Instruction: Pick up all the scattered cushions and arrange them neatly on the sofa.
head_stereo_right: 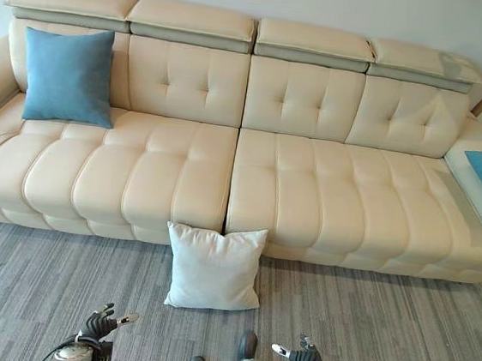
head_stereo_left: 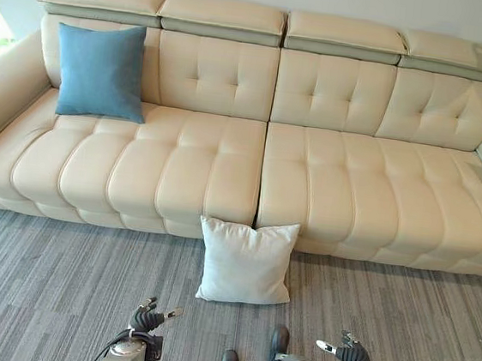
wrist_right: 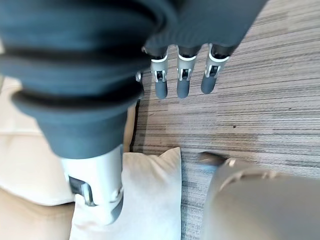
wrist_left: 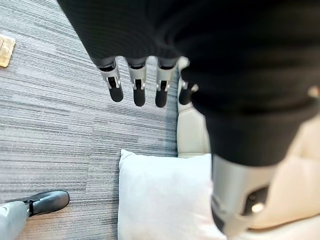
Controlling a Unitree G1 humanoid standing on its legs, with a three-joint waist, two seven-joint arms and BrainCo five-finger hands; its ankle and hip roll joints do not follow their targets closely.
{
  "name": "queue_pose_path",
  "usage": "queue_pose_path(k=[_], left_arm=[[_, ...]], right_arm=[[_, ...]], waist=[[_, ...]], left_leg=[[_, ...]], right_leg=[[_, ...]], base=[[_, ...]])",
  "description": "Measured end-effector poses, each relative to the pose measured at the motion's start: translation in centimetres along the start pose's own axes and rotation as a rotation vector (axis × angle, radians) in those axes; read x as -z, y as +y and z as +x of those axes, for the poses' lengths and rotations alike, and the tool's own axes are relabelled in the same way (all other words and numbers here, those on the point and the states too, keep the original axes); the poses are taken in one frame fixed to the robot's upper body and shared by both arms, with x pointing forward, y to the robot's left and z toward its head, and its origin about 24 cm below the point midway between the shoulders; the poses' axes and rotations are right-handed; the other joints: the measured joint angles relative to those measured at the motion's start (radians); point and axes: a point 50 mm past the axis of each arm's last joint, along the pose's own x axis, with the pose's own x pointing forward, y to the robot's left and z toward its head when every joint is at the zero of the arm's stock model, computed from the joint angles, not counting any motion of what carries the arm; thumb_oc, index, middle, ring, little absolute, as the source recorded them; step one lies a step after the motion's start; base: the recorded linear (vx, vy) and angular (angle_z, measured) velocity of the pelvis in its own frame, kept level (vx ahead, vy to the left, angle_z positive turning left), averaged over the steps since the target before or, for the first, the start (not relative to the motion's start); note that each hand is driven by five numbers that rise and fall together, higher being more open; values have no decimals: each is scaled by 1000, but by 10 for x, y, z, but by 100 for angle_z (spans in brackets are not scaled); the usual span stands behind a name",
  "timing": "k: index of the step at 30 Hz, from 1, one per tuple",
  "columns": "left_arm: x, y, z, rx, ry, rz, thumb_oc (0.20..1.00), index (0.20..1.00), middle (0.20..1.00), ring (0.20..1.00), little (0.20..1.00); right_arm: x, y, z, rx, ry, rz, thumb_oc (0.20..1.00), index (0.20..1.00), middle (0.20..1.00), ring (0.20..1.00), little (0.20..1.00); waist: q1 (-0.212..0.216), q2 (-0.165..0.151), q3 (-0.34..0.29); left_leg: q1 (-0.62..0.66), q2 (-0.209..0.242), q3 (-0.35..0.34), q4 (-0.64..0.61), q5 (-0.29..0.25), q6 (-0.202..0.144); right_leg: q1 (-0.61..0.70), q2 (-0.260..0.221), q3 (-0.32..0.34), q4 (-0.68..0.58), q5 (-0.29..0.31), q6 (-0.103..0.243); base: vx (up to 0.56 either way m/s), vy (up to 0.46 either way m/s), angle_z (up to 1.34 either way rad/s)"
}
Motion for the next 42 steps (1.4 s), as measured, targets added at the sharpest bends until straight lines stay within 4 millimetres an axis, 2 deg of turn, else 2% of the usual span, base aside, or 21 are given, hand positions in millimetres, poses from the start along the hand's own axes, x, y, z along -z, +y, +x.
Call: queue_pose_path(k=[3, 5, 6, 7, 8, 9, 11, 12, 14, 16, 17, 18, 22, 25, 30, 33, 34, 35, 37, 40, 42], left_arm=[[-4, -1, 0, 1, -13, -5, 1000, 1000, 1000, 1000, 1000], [-2, -2, 0, 5, -10, -2, 1000, 1000, 1000, 1000, 1000], [-2, -2, 0, 6, -9, -5, 1000, 1000, 1000, 1000, 1000], [2, -3, -2, 9, -1, -8, 1000, 1000, 1000, 1000, 1000], [3, -3, -2, 9, -3, -7, 1000, 1000, 1000, 1000, 1000], [4, 0, -3, 2, -3, -16, 1000, 1000, 1000, 1000, 1000], [6, -5, -5, 16, -1, -19, 1000, 1000, 1000, 1000, 1000], [9, -7, -6, 21, 7, -17, 1000, 1000, 1000, 1000, 1000], [12, -14, -8, 35, 17, -36, 1000, 1000, 1000, 1000, 1000], [11, -14, -7, 33, 14, -37, 1000, 1000, 1000, 1000, 1000], [9, -14, -7, 35, 8, -38, 1000, 1000, 1000, 1000, 1000], [9, -14, -7, 34, 9, -37, 1000, 1000, 1000, 1000, 1000], [8, -16, -7, 38, 7, -40, 1000, 1000, 1000, 1000, 1000], [6, -18, -6, 45, -3, -41, 1000, 1000, 1000, 1000, 1000], [4, -15, -3, 32, 2, -27, 1000, 1000, 1000, 1000, 1000], [-30, -14, 9, 3, -72, -2, 1000, 1000, 1000, 1000, 1000], [-69, -11, 21, -30, -143, 12, 1000, 1000, 1000, 1000, 1000], [-93, -7, 27, -57, -171, 38, 1000, 1000, 1000, 1000, 1000], [-183, 8, 28, -148, -332, 4, 1000, 1000, 1000, 1000, 1000], [-264, 29, 7, -233, -538, -48, 1000, 1000, 1000, 1000, 1000], [-310, 43, -14, -277, -660, -99, 1000, 1000, 1000, 1000, 1000]], right_arm=[[10, -3, -2, 12, 27, 4, 1000, 1000, 1000, 1000, 1000], [18, -4, -4, 15, 54, 0, 1000, 1000, 1000, 1000, 1000], [20, -4, -4, 16, 64, -3, 1000, 1000, 1000, 1000, 1000], [21, -5, -4, 19, 69, -4, 1000, 1000, 1000, 1000, 1000], [22, -5, -4, 18, 72, -2, 1000, 1000, 1000, 1000, 1000], [23, -4, -5, 15, 72, -2, 1000, 1000, 1000, 1000, 1000], [23, -14, -5, 38, 72, -15, 1000, 1000, 1000, 1000, 1000], [22, -18, -4, 48, 67, -22, 1000, 1000, 1000, 1000, 1000], [11, -30, -1, 75, 38, -49, 1000, 1000, 1000, 1000, 1000], [-1, -29, 2, 74, 8, -48, 1000, 1000, 1000, 1000, 1000], [-6, -28, 3, 73, -5, -47, 1000, 1000, 1000, 1000, 1000], [-7, -28, 4, 73, -8, -51, 1000, 1000, 1000, 1000, 1000], [-6, -30, 3, 77, -6, -58, 1000, 1000, 1000, 1000, 1000], [0, -36, 2, 90, 19, -65, 1000, 1000, 1000, 1000, 1000], [-14, -27, 6, 66, -18, -128, 1000, 1000, 1000, 1000, 1000], [-76, -24, 17, 99, -168, -152, 1000, 1000, 1000, 1000, 1000], [-130, -28, 20, 136, -281, -164, 1000, 1000, 1000, 1000, 1000], [-162, -35, 20, 166, -330, -143, 1000, 1000, 1000, 1000, 1000], [-263, -65, -4, 283, -533, -42, 1000, 1000, 1000, 1000, 1000], [-336, -78, -42, 348, -727, 73, 1000, 1000, 1000, 1000, 1000], [-382, -76, -74, 342, -854, 187, 1000, 1000, 1000, 1000, 1000]], waist=[[-4, -9, -7], [-7, -14, -13], [-6, -11, -16], [-8, 2, -17], [-11, -1, -19], [-8, -34, -28], [5, -47, -33], [8, -45, -32], [16, -13, -28], [21, -8, -19], [16, -4, -13], [14, 0, -7], [-6, 16, 6], [-16, 58, 11], [6, 39, 29], [14, 38, 101], [22, 34, 140], [26, 36, 158], [25, 39, 263], [25, 30, 309], [16, 26, 315]], left_leg=[[30, -10, -1, 0, -36, -3], [73, -9, -4, 1, -45, -8], [88, -3, -7, 2, -61, -33], [102, 25, -14, 37, -98, -92], [99, 31, -14, 82, -110, -111], [31, 27, 0, 248, -119, -118], [-79, 40, -18, 513, -132, -133], [-105, 47, -26, 566, -143, -148], [-151, 105, -38, 497, -161, -157], [-141, 134, -58, 275, -137, -159], [-131, 161, -68, 142, -86, -166], [-113, 183, -113, 37, -26, -201], [-64, 206, -97, -1, 33, -210], [-14, 210, -86, -9, 60, -174], [-89, 167, -83, -6, 71, -142], [-271, 148, -76, 92, 81, -114], [-444, 143, -75, 199, 58, -116], [-536, 138, -74, 241, 41, -112], [-675, 123, -67, 289, 51, -108], [-782, 120, -59, 317, 67, -107], [-908, 120, -58, 377, 66, -105]], right_leg=[[25, -8, -53, -57, 71, -7], [77, -9, -50, -58, 93, -29], [95, -1, -52, -49, 110, -33], [115, 21, -59, -10, 85, -67], [124, 19, -63, -3, 73, -87], [159, 6, -62, -13, 77, -103], [192, -6, -42, -38, 87, -127], [201, -4, -43, -44, 99, -161], [214, 29, -46, -59, 87, -197], [214, 39, -42, -59, 86, -185], [221, 46, -44, -53, 87, -177], [232, 57, -45, -53, 76, -165], [265, 71, -49, -59, 53, -163], [261, 91, -49, -59, 49, -158], [188, 50, -42, -57, 73, -119], [0, 13, -36, 49, 81, -108], [-185, -12, -15, 174, 59, -101], [-282, -26, -15, 236, 45, -119], [-434, -59, -12, 316, 47, -127], [-549, -67, 2, 356, 48, -126], [-673, -77, 10, 408, 45, -130]], base=[[364, -178, -8], [375, -225, 0], [304, -255, 7], [216, -252, 11], [150, -226, 30], [129, -198, 30], [136, -154, 14], [171, -101, -9], [212, -33, -8], [135, 22, -7], [140, 62, -11], [181, 104, -14], [138, 147, -5], [80, 173, 6], [-180, 115, 2], [-327, 64, -6], [-158, 79, -5], [-93, 84, 4], [-47, 86, 24], [-10, 53, 6], [56, 61, -2]])
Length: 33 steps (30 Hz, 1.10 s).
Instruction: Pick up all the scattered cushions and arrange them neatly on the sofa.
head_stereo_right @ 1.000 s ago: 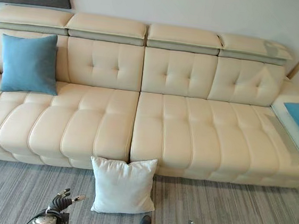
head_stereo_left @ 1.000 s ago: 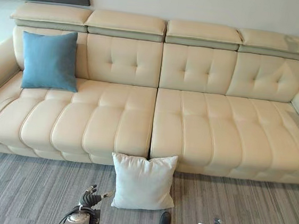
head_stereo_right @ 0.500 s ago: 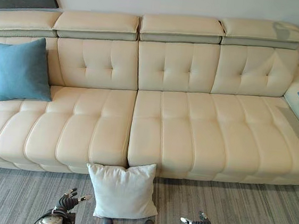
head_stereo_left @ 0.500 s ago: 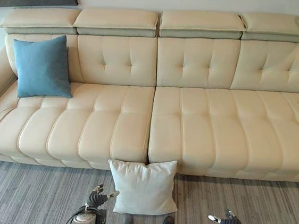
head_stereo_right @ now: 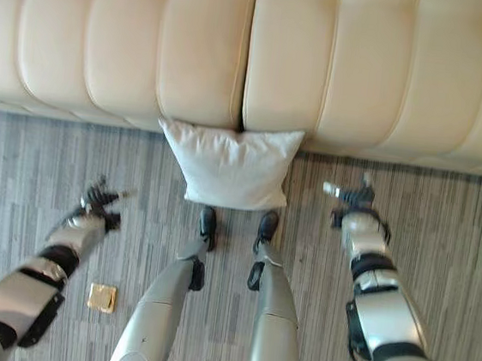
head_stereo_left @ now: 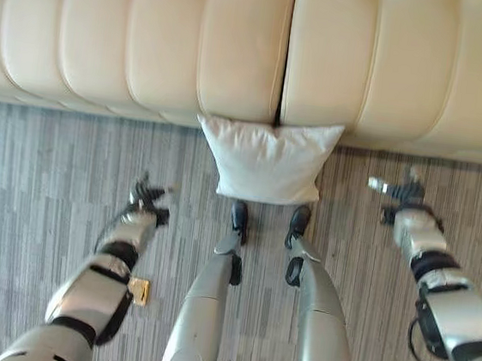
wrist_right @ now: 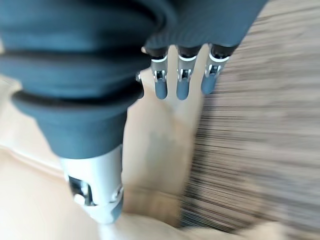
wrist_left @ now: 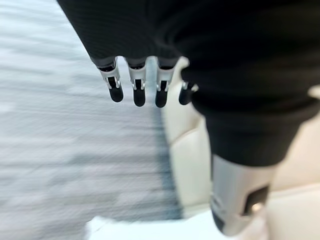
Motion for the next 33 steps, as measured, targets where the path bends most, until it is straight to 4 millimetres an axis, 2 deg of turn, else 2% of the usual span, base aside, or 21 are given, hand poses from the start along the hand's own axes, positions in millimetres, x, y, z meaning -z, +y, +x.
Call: queue_pose_path(k=[1, 4, 8, 11, 14, 17, 21, 22, 23, 25, 30, 32, 33], left_arm=[[-25, 7, 5, -22, -59, -28, 1000, 1000, 1000, 1000, 1000], [-70, 9, 10, -35, -163, -53, 1000, 1000, 1000, 1000, 1000], [-93, 6, 10, -34, -203, -84, 1000, 1000, 1000, 1000, 1000], [-119, 0, 7, -26, -257, -116, 1000, 1000, 1000, 1000, 1000], [-145, -13, 1, 7, -325, -110, 1000, 1000, 1000, 1000, 1000], [-179, -24, -12, 43, -439, -140, 1000, 1000, 1000, 1000, 1000], [-204, -38, -26, 50, -532, -187, 1000, 1000, 1000, 1000, 1000], [-208, -39, -28, 51, -548, -189, 617, 617, 617, 617, 617], [-217, -46, -37, 75, -587, -208, 200, 200, 200, 200, 200], [-228, -57, -49, 120, -641, -251, 200, 200, 200, 200, 200], [-220, -79, -62, 216, -615, -371, 200, 200, 200, 200, 200], [-197, -91, -62, 259, -541, -421, 200, 200, 200, 200, 200], [-176, -98, -62, 282, -485, -438, 200, 200, 200, 200, 200]], right_arm=[[-20, 4, 2, -1, -47, 53, 1000, 1000, 1000, 1000, 1000], [-44, 12, 2, -18, -91, 117, 1000, 1000, 1000, 1000, 1000], [-48, 16, 1, -19, -76, 179, 1000, 1000, 1000, 1000, 1000], [-69, 26, -2, -40, -135, 208, 1000, 1000, 1000, 1000, 1000], [-95, 44, -9, -96, -214, 193, 1000, 1000, 1000, 1000, 1000], [-131, 55, -20, -145, -346, 179, 1000, 1000, 1000, 1000, 1000], [-171, 56, -33, -151, -494, 217, 1000, 1000, 1000, 1000, 1000], [-176, 56, -34, -148, -511, 229, 526, 526, 526, 526, 526], [-184, 56, -38, -145, -532, 252, 200, 200, 200, 200, 200], [-187, 54, -40, -129, -546, 284, 200, 200, 200, 200, 200], [-184, 59, -46, -143, -567, 326, 200, 200, 200, 200, 200], [-158, 66, -47, -151, -510, 365, 200, 200, 200, 200, 200], [-138, 72, -47, -157, -470, 376, 200, 200, 200, 200, 200]], waist=[[-6, -6, 6], [-12, -12, 26], [-20, -23, 47], [-27, -26, 46], [-30, -28, 47], [-36, -28, 46], [-31, -28, 46], [-30, -28, 46], [-32, -29, 46], [-34, -29, 46], [-37, -30, 45], [-43, -32, 46], [-49, -37, 43]], left_leg=[[-57, 1, 0, 21, 3, 3], [-166, 5, -2, 77, 1, 22], [-234, 5, 0, 115, -8, 44], [-321, 7, -1, 158, -21, 44], [-403, 8, 0, 212, -37, 54], [-492, 3, -1, 268, -52, 53], [-591, 2, 1, 372, -81, 56], [-603, 3, 3, 384, -85, 57], [-627, 2, 3, 402, -92, 66], [-647, 0, 4, 418, -95, 71], [-612, -8, 9, 387, -86, 66], [-529, -11, 21, 333, -66, 67], [-457, -13, 30, 286, -57, 75]], right_leg=[[-56, -1, 1, 16, 3, -1], [-155, -1, 2, 59, 4, -27], [-219, -3, 9, 86, 16, -36], [-301, -5, 16, 114, 10, -33], [-380, -10, 24, 155, 6, -34], [-472, -24, 31, 216, -13, -34], [-576, -38, 47, 317, -50, -32], [-589, -39, 51, 329, -53, -31], [-612, -41, 53, 344, -57, -36], [-632, -46, 56, 361, -57, -36], [-600, -49, 62, 329, -44, -28], [-523, -46, 67, 278, -27, -21], [-454, -38, 75, 228, -8, -3]], base=[[67, 40, -2], [66, 30, 0], [81, 53, -4], [82, 40, -3], [78, 17, -3], [63, 15, 5], [74, 8, 3], [65, 15, -2], [46, 23, 2], [21, 29, 4], [-10, 1, 0], [-79, -8, -6], [-82, -10, -17]])
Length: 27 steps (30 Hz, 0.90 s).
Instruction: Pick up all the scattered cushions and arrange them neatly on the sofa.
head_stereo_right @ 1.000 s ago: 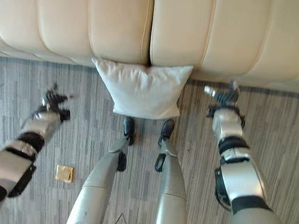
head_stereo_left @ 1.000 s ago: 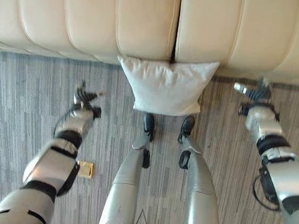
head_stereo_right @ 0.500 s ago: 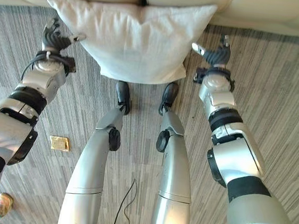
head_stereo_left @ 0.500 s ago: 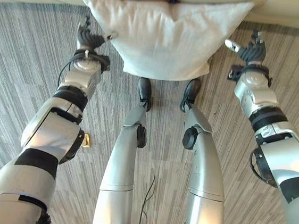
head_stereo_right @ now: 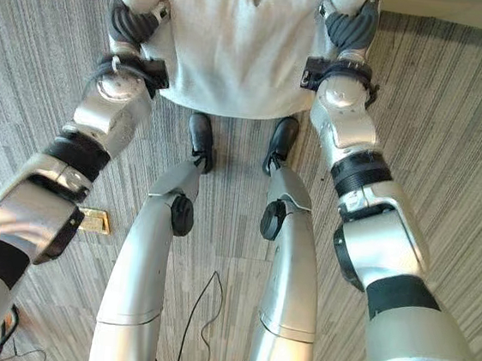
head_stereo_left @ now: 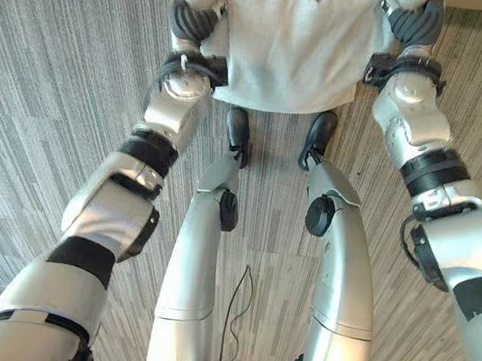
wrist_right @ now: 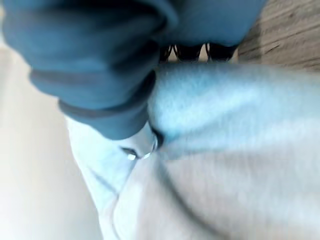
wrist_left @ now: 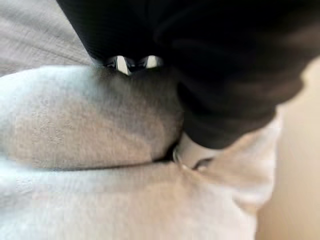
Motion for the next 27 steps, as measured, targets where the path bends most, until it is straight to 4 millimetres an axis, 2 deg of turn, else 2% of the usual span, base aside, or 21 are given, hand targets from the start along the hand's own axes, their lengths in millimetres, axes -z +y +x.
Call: queue_pose_path(k=[1, 3, 6, 8, 9, 10, 12, 13, 14, 15, 17, 18, 21, 25, 26, 27], left_arm=[[12, 0, -7, 4, 31, -26, 200, 200, 200, 200, 200], [42, 2, -32, 21, 86, -109, 200, 200, 200, 200, 200], [51, 2, -49, 56, 103, -154, 200, 200, 200, 200, 200], [72, 15, -65, 48, 157, -160, 200, 200, 200, 200, 200], [85, 23, -74, 34, 198, -152, 200, 200, 200, 200, 200], [104, 35, -92, 6, 256, -140, 200, 200, 200, 200, 200], [112, 47, -118, 17, 272, -140, 200, 200, 200, 200, 200], [117, 58, -134, 31, 274, -97, 200, 200, 200, 200, 200], [120, 61, -142, 39, 285, -86, 200, 200, 200, 200, 200], [126, 68, -152, 40, 302, -63, 200, 200, 200, 200, 200], [132, 79, -170, 34, 340, -54, 200, 200, 200, 200, 200], [132, 83, -177, 35, 353, -53, 200, 200, 200, 200, 200], [137, 97, -218, 49, 431, -39, 200, 200, 200, 200, 200], [136, 105, -235, 29, 465, -48, 200, 200, 200, 200, 200], [135, 105, -235, 25, 463, -53, 200, 200, 200, 200, 200], [127, 111, -245, 15, 459, -61, 200, 200, 200, 200, 200]], right_arm=[[10, -1, -6, -2, 22, 12, 200, 200, 200, 200, 200], [40, -13, -28, 8, 64, 36, 200, 200, 200, 200, 200], [52, -32, -44, 34, 74, 64, 200, 200, 200, 200, 200], [74, -37, -65, 10, 136, 68, 200, 200, 200, 200, 200], [85, -36, -78, -16, 174, 69, 200, 200, 200, 200, 200], [106, -43, -103, -36, 241, 52, 200, 200, 200, 200, 200], [118, -51, -134, -67, 288, 82, 200, 200, 200, 200, 200], [127, -60, -154, -92, 325, 68, 200, 200, 200, 200, 200], [132, -62, -163, -101, 351, 71, 200, 200, 200, 200, 200], [140, -70, -176, -109, 396, 54, 200, 200, 200, 200, 200], [149, -79, -197, -136, 458, 25, 200, 200, 200, 200, 200], [151, -81, -203, -147, 477, 19, 200, 200, 200, 200, 200], [150, -95, -239, -187, 544, 6, 200, 200, 200, 200, 200], [137, -96, -245, -229, 513, 0, 200, 200, 200, 200, 200], [131, -95, -243, -239, 487, 9, 200, 200, 200, 200, 200], [120, -97, -248, -255, 457, 26, 200, 200, 200, 200, 200]], waist=[[-1, -6, -8], [-18, -18, -115], [-29, -31, -108], [-29, -44, -95], [-27, -54, -84], [-25, -53, -114], [-21, -56, -127], [-17, -54, -132], [-16, -52, -139], [-13, -40, -180], [-12, -30, -203], [-11, -30, -205], [-15, 0, -253], [-2, 21, -295], [5, 26, -299], [8, 26, -305]], left_leg=[[37, -3, 6, -22, 0, 1], [63, -6, 25, -73, 2, 2], [160, -6, 30, -116, 8, 9], [306, -2, 40, -181, 12, 5], [392, -3, 43, -220, 16, 1], [482, -3, 28, -266, 15, -5], [616, -1, 24, -338, 23, -20], [726, 3, 23, -388, 26, -25], [772, 3, 23, -412, 29, -28], [823, 6, 22, -449, 31, -37], [930, 9, 20, -522, 43, -50], [971, 11, 20, -548, 51, -53], [1122, 14, -4, -652, 77, -60], [1177, 24, -16, -663, 75, -62], [1182, 26, -21, -663, 75, -63], [1194, 34, -29, -663, 72, -73]], right_leg=[[33, 2, 7, -24, 8, 13], [52, 5, 15, -71, 19, 29], [149, 14, 15, -118, 38, 19], [291, 25, 15, -183, 45, 20], [370, 30, 15, -217, 49, 20], [464, 42, 11, -268, 49, 27], [593, 55, 5, -329, 45, 33], [702, 65, -1, -377, 40, 41], [748, 71, 0, -399, 40, 43], [800, 77, -7, -436, 43, 45], [908, 89, -18, -505, 54, 47], [948, 94, -20, -532, 61, 45], [1128, 115, -50, -670, 90, 39], [1192, 131, -54, -691, 95, 31], [1200, 133, -57, -691, 93, 32], [1216, 139, -67, -695, 82, 41]], base=[[-96, -21, -26], [-78, -27, -18], [-56, -77, -10], [6, -94, -17], [81, -97, -19], [140, -124, -18], [122, -68, -9], [128, -81, -8], [204, -104, -7], [214, -105, -3], [210, -91, 1], [216, -131, 0], [152, -98, 15], [81, -84, 10], [63, -211, 12], [45, -180, 15]])
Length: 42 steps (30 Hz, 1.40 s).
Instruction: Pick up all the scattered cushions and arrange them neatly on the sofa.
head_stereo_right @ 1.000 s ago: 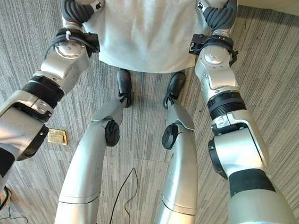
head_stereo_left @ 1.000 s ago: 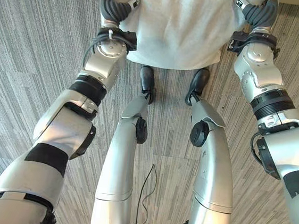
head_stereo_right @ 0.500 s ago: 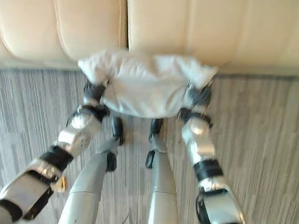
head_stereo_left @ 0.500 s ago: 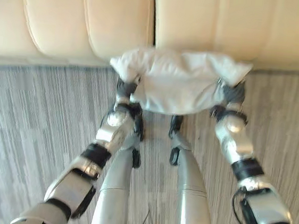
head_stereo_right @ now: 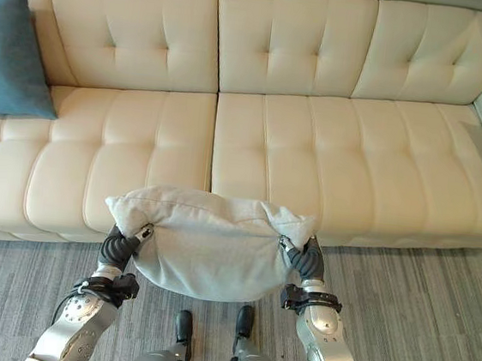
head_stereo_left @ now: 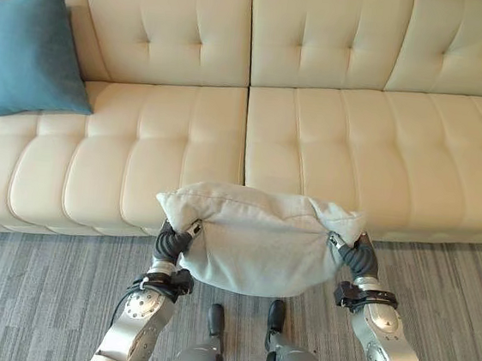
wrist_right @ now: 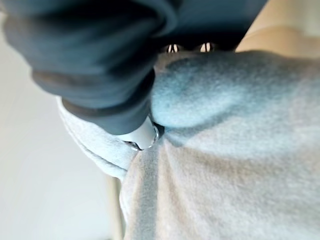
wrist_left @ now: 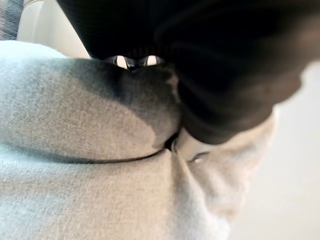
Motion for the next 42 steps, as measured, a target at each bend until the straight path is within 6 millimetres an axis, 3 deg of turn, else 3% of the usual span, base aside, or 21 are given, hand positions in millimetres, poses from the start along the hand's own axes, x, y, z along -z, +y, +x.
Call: queue_pose_path(k=[5, 7, 9, 10, 12, 13, 14, 15, 18, 21, 24, 26, 27, 28, 29, 32, 34, 35, 38, 41, 42], left_arm=[[-1, 2, -15, 14, -5, 6, 200, 200, 200, 200, 200], [1, 4, -13, 5, 2, 11, 200, 200, 200, 200, 200], [6, 5, -16, -9, 21, -1, 200, 200, 200, 200, 200], [9, -1, -8, 11, 29, 3, 200, 200, 200, 200, 200], [20, 5, -10, -28, 80, 14, 200, 200, 200, 200, 200], [25, 6, -11, -39, 98, 12, 200, 200, 200, 200, 200], [29, 4, -15, -58, 112, -11, 200, 200, 200, 200, 200], [24, 7, -18, -49, 99, 5, 200, 200, 200, 200, 200], [28, 7, -10, -50, 127, 29, 200, 200, 200, 200, 200], [37, 8, -19, -75, 166, 12, 200, 200, 200, 200, 200], [34, 6, -15, -73, 151, 8, 200, 200, 200, 200, 200], [32, 5, -15, -75, 143, 6, 200, 200, 200, 200, 200], [26, 6, -13, -73, 121, 12, 200, 200, 200, 200, 200], [21, 7, -11, -68, 103, 26, 200, 200, 200, 200, 200], [18, 9, -10, -64, 90, 44, 200, 200, 200, 200, 200], [10, 14, -5, -65, 64, 81, 200, 200, 200, 200, 200], [9, 12, -3, -55, 60, 92, 200, 200, 200, 200, 200], [7, 11, -1, -55, 47, 87, 200, 200, 200, 200, 200], [4, 9, 2, -50, 34, 87, 200, 200, 200, 200, 200], [7, 11, 2, -55, 36, 121, 200, 200, 200, 200, 200], [7, 11, 2, -56, 39, 122, 200, 200, 200, 200, 200]], right_arm=[[5, -3, -19, -17, 24, -3, 200, 200, 200, 200, 200], [12, -2, -21, -30, 59, -14, 200, 200, 200, 200, 200], [13, -2, -21, -45, 70, -31, 200, 200, 200, 200, 200], [17, -6, -21, -19, 86, -43, 200, 200, 200, 200, 200], [22, -2, -19, -31, 116, -58, 200, 200, 200, 200, 200], [22, 0, -19, -42, 118, -74, 200, 200, 200, 200, 200], [16, -3, -16, -63, 93, -127, 200, 200, 200, 200, 200], [14, -1, -15, -58, 84, -116, 200, 200, 200, 200, 200], [25, 0, -13, -28, 130, -144, 200, 200, 200, 200, 200], [27, 0, -17, -25, 145, -161, 200, 200, 200, 200, 200], [24, 0, -16, -26, 129, -175, 200, 200, 200, 200, 200], [23, 0, -16, -29, 123, -194, 200, 200, 200, 200, 200], [23, 2, -17, -29, 121, -185, 200, 200, 200, 200, 200], [24, 3, -18, -34, 124, -191, 200, 200, 200, 200, 200], [24, 5, -18, -35, 121, -191, 200, 200, 200, 200, 200], [19, 12, -10, -40, 90, -179, 200, 200, 200, 200, 200], [20, 11, -12, -30, 95, -185, 200, 200, 200, 200, 200], [19, 12, -10, -25, 88, -181, 200, 200, 200, 200, 200], [17, 11, -8, -20, 79, -185, 200, 200, 200, 200, 200], [18, 12, -9, -21, 84, -183, 200, 200, 200, 200, 200], [19, 12, -9, -21, 84, -182, 200, 200, 200, 200, 200]], waist=[[27, -12, -28], [61, -42, -22], [83, -27, -19], [75, -30, -3], [93, -61, -7], [101, -48, -14], [125, 36, -13], [113, 23, -9], [96, -29, 3], [93, -12, -16], [82, -15, -37], [79, 5, -54], [77, -3, -59], [77, -25, -72], [79, -50, -86], [72, -57, -86], [68, -56, -84], [66, -41, -74], [47, -21, -59], [50, -19, -48], [50, -25, -46]], left_leg=[[-3, 13, -14, 81, -29, -27], [-101, 10, -49, 304, -44, -45], [-177, 24, -82, 452, -42, -47], [-342, 7, -131, 672, -82, -110], [-340, -43, -85, 501, -89, -98], [-331, -48, -76, 415, -96, -90], [-285, 21, -93, 227, -130, -83], [-258, 11, -102, 149, -62, -83], [-283, -18, -81, 108, -34, -97], [-161, -7, -82, 87, -32, -90], [-164, -36, -49, 119, -43, -45], [-148, -32, -25, 88, -13, 12], [-140, -42, 6, 90, -11, 72], [-128, -70, 21, 90, -28, 97], [-120, -93, 37, 87, -16, 110], [-87, -109, 53, 68, -8, 135], [-53, -111, 38, 67, -21, 151], [-25, -98, 31, 48, -33, 158], [-1, -77, 44, 33, -44, 156], [34, -57, 59, 14, -67, 113], [43, -59, 62, 10, -54, 107]], right_leg=[[36, 8, -5, 1, -38, -22], [45, 3, 2, 9, -44, -44], [27, 22, -5, 69, -66, -60], [-38, 1, -49, 186, -130, -81], [-42, -10, -45, 120, -137, -71], [-21, 11, -40, 85, -141, -50], [-79, 73, -49, 218, -203, -50], [-84, 39, -45, 335, -245, -49], [-77, 24, -39, 237, -256, -66], [-23, 25, -16, 185, -193, -44], [-50, -21, 8, 207, -201, -20], [-55, -28, 17, 231, -211, 19], [-93, -64, 17, 373, -285, 48], [-118, -117, 21, 547, -326, 84], [-127, -165, 25, 659, -319, 108], [-120, -211, 11, 748, -277, 146], [-128, -204, 21, 783, -305, 150], [-155, -181, 9, 756, -356, 122], [-199, -153, -35, 544, -344, 124], [-217, -73, 25, 232, -201, 159], [-206, -65, 25, 159, -162, 155]], base=[[-27, -157, 7], [-57, -150, -5], [54, -133, 23], [187, -49, 63], [277, 14, 25], [298, 64, -44], [313, 107, -37], [447, 161, -9], [335, 128, 34], [505, 242, -12], [474, 247, -30], [290, 204, -34], [249, 247, -23], [196, 248, -28], [180, 232, -15], [189, 162, -17], [165, 60, -8], [216, 12, -5], [225, -52, -11], [280, -112, -23], [337, -142, -7]])
